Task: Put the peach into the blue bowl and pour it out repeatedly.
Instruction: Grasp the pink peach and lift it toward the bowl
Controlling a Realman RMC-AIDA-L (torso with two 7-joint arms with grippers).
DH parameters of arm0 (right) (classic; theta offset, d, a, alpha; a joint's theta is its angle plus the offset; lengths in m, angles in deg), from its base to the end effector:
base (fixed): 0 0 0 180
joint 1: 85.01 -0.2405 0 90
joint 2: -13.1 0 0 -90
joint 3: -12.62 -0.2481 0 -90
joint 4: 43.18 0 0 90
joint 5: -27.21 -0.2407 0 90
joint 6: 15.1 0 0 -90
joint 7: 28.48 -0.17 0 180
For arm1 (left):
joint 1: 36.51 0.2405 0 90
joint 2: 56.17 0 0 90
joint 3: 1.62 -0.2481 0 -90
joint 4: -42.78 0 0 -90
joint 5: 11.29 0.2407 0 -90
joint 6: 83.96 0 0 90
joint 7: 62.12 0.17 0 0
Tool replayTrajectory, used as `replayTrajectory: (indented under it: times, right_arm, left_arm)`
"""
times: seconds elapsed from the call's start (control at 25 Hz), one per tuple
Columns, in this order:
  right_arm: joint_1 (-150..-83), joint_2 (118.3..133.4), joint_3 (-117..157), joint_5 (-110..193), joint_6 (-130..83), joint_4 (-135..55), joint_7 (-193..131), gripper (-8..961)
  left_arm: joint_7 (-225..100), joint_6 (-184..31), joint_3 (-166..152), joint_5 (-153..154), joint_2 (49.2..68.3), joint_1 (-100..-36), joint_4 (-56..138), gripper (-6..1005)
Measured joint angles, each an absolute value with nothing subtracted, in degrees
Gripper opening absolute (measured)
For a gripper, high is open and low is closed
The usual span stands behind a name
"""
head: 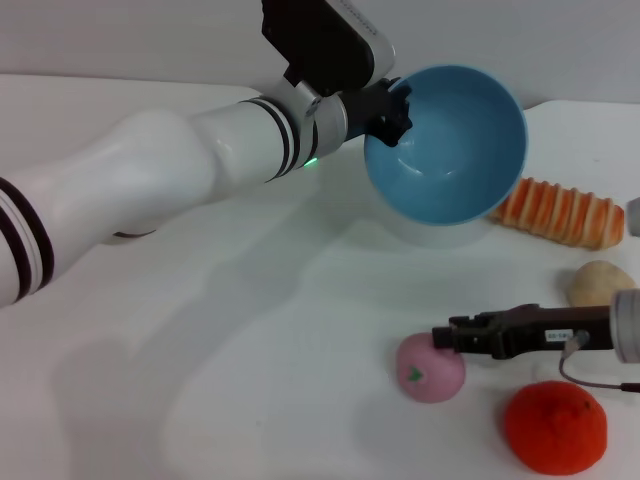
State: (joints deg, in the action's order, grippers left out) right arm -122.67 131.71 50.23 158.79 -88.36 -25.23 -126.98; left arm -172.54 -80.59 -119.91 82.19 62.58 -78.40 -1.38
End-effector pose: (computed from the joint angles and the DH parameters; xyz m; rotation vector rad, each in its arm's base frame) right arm 0.3010 0.3437 -0.1008 -2.6822 1.3559 0.3433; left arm -0.1381 0.4552 -0.1470 -2.3058 -0.3093 -0.2116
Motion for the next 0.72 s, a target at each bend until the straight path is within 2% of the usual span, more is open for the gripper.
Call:
replayTrajectory:
  times: [0.68, 0.72]
  right_arm:
    - [-123.0, 132.15, 53.9, 155.6, -86.7, -26.3, -123.1, 356]
    - [-123.1, 132.20, 53.9, 154.9, -86.8, -26.7, -122.1, 291]
  left_arm:
    - [-172.6, -81.4, -120.3, 81.9, 62.68, -78.0, -0.3, -2]
    - [-172.6, -81.4, -120.5, 81.8, 62.68, -78.0, -0.3, -2]
